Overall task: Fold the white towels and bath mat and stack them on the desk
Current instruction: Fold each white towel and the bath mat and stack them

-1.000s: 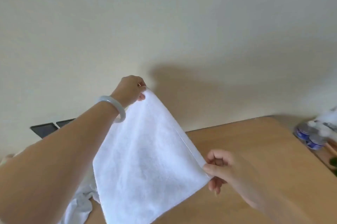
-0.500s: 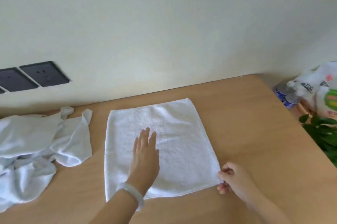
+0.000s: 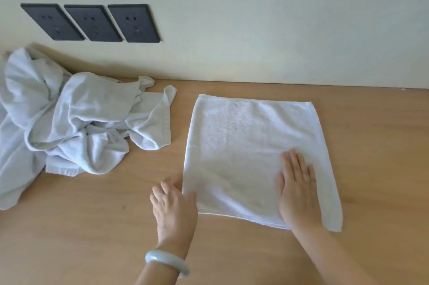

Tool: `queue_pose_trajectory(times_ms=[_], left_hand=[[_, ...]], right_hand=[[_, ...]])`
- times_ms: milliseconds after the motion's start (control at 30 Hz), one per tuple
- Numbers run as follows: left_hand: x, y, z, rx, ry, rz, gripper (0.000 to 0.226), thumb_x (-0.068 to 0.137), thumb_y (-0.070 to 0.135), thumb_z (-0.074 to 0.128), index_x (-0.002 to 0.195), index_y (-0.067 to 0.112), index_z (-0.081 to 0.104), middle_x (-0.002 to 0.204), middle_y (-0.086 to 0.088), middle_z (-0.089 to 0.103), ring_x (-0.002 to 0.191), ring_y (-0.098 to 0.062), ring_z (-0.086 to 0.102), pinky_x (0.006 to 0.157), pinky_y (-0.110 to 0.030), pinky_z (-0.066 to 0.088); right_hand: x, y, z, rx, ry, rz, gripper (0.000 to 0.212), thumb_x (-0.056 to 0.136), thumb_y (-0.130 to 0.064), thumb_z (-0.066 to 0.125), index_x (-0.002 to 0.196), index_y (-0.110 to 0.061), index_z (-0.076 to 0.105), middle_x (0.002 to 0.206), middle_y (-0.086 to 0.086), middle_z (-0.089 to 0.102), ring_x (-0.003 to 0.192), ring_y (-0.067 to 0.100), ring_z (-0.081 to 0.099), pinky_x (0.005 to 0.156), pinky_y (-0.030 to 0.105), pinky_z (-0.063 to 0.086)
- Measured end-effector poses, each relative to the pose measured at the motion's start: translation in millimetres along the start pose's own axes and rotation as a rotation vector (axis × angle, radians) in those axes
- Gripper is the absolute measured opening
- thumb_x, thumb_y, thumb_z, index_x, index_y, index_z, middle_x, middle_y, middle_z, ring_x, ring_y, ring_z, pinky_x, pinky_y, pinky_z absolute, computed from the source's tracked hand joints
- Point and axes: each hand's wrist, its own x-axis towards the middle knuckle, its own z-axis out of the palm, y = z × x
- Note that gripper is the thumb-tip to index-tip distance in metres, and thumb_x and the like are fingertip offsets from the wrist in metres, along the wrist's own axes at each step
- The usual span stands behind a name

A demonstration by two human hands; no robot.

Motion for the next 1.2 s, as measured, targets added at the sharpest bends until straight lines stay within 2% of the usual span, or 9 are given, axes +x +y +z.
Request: queue_pose_trajectory(times_ms=[200,333,467,600,700,800,867,1000,1200], left_hand=[[18,-6,-17,-0.294,-0.252,-0.133,0.010,0.082,0.021,0.072,0.090,0.020,0.065,0.081,0.004,0.068,0.084,-0.020,0.064,0.069,-0.031,0.047],[24,-16,-27,-0.499,-0.311,-0.204,0.013,0.076,0.020,0.078,0.078,0.013,0.067,0.070,-0.005,0.068,0.066,-0.023,0.064,0.068,-0.043,0.056],[11,-35,-35,-0.335,-0.252,-0.149,0.017,0.077,0.012,0.077,0.078,0.013,0.060,0.066,-0.010,0.066,0.048,-0.021,0.062,0.056,-0.040,0.051],[-2,-28,-36,-0.079,-0.188,-0.006,0.021,0.083,0.015,0.071,0.091,0.020,0.051,0.091,0.002,0.059,0.084,-0.017,0.058,0.068,-0.025,0.042],[8,-3,-17,0.132,0.039,0.433,0.034,0.085,0.018,0.068,0.115,0.019,0.053,0.112,0.005,0.050,0.104,-0.017,0.051,0.088,-0.029,0.043],[38,33,25,0.246,0.038,0.758,0.047,0.089,0.024,0.062,0.132,0.010,0.052,0.142,-0.006,0.048,0.132,-0.027,0.047,0.109,-0.038,0.038],[59,47,46,0.348,-0.019,0.795,0.051,0.098,0.037,0.042,0.144,0.014,0.041,0.155,-0.009,0.034,0.144,-0.027,0.031,0.115,-0.042,0.022],[74,20,48,0.464,-0.010,0.751,0.059,0.100,0.050,0.021,0.155,0.027,0.019,0.163,-0.001,0.013,0.150,-0.020,0.012,0.118,-0.046,0.014],[79,-4,43,0.381,0.150,0.692,0.063,0.100,0.052,0.016,0.145,0.014,0.039,0.154,-0.009,0.035,0.149,-0.019,0.014,0.117,-0.045,0.017]], right_hand=[[-2,-1,8,-0.075,-0.017,-0.005,0.058,0.100,-0.036,0.012,0.153,-0.016,0.018,0.161,0.000,0.010,0.149,0.014,0.001,0.121,0.040,0.002],[-3,1,9,-0.055,-0.011,0.014,0.059,0.098,-0.037,0.011,0.153,-0.016,0.018,0.161,0.001,0.011,0.149,0.015,0.005,0.121,0.040,0.004],[-15,-3,12,-0.072,0.005,0.051,0.060,0.099,-0.038,0.009,0.153,-0.013,0.021,0.161,0.003,0.012,0.149,0.017,0.005,0.121,0.040,0.003],[-29,-4,10,-0.059,0.032,0.033,0.067,0.101,-0.045,0.004,0.147,-0.009,0.035,0.158,0.009,0.024,0.147,0.023,0.017,0.117,0.047,0.013],[-14,-23,-1,-0.028,0.107,-0.030,0.058,0.102,-0.042,0.015,0.137,-0.008,0.045,0.153,0.013,0.034,0.144,0.027,0.024,0.116,0.048,0.013],[20,-64,5,0.029,0.106,-0.165,0.051,0.099,-0.032,0.027,0.141,-0.007,0.042,0.153,0.012,0.033,0.145,0.026,0.024,0.115,0.046,0.015],[39,-77,19,0.002,0.049,-0.220,0.053,0.097,-0.031,0.029,0.144,-0.010,0.039,0.155,0.010,0.030,0.145,0.026,0.025,0.114,0.047,0.016],[41,-26,30,-0.107,0.020,-0.089,0.061,0.098,-0.044,0.024,0.149,-0.013,0.032,0.158,0.004,0.025,0.147,0.020,0.018,0.115,0.048,0.017],[39,46,9,-0.158,0.208,0.140,0.075,0.099,-0.056,0.011,0.137,0.000,0.044,0.160,0.005,0.016,0.147,0.006,-0.007,0.107,0.047,0.023]])
